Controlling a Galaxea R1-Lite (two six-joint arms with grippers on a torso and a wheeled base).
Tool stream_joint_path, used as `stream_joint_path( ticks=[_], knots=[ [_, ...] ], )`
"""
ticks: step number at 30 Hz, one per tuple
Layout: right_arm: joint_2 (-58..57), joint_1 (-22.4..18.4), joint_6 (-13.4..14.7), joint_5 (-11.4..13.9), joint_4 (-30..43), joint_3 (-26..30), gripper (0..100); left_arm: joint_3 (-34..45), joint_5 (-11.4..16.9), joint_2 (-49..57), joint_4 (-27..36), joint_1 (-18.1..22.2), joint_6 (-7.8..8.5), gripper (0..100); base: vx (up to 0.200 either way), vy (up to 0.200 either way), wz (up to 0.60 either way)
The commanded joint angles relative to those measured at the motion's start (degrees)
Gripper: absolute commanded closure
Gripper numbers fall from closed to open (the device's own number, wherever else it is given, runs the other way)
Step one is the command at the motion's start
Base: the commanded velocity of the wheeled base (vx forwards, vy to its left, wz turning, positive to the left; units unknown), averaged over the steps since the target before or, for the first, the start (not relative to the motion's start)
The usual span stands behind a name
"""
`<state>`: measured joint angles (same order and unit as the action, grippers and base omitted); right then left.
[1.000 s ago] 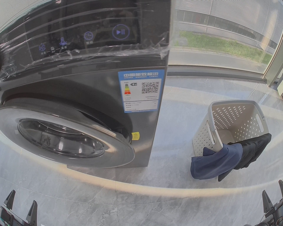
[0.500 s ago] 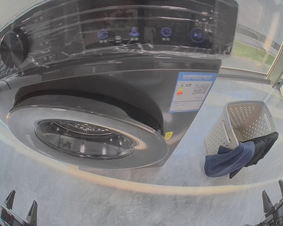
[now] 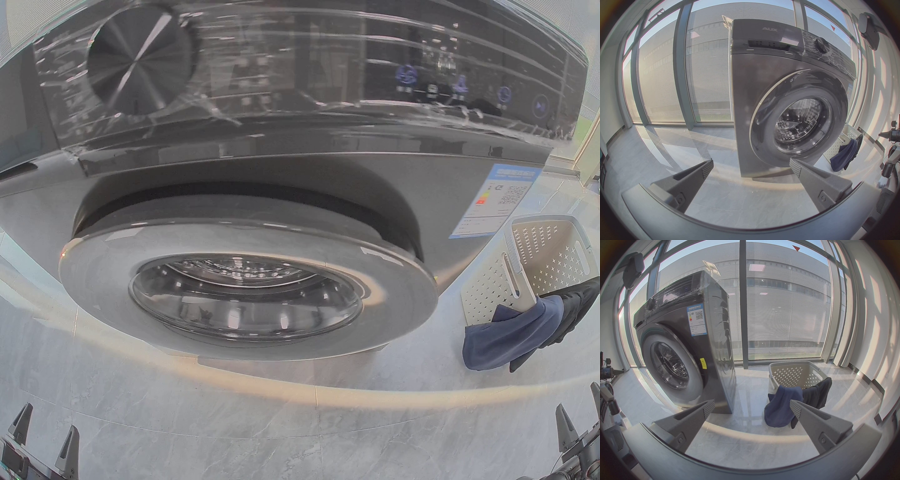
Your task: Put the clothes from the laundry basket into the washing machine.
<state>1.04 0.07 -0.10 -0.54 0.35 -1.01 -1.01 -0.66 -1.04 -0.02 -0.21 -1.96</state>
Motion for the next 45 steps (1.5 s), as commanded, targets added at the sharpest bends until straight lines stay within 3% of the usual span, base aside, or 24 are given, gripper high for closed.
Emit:
stream_joint_path(
  ticks=[1,16,23,40,45],
  knots=[
    [-1.0,0.0,-0.1,0.0,-0.1,0.9,0,0.9,0.0,0.8,0.0,0.0,-0.06,0,0.000,0.000,0.00],
    [-1.0,0.0,-0.1,0.1,0.0,0.9,0,0.9,0.0,0.8,0.0,0.0,0.03,0,0.000,0.000,0.12],
    [-1.0,0.0,-0.2,0.1,0.0,0.9,0,0.9,0.0,0.8,0.0,0.0,-0.06,0,0.000,-0.200,0.00],
    [-1.0,0.0,-0.7,0.4,-0.1,0.9,0,0.9,0.0,0.8,0.0,0.0,0.29,0,0.000,0.000,0.00],
    [-1.0,0.0,-1.0,0.3,-0.1,0.9,0,0.9,0.0,0.8,-0.1,0.0,0.29,0,0.000,0.200,0.00]
  ],
)
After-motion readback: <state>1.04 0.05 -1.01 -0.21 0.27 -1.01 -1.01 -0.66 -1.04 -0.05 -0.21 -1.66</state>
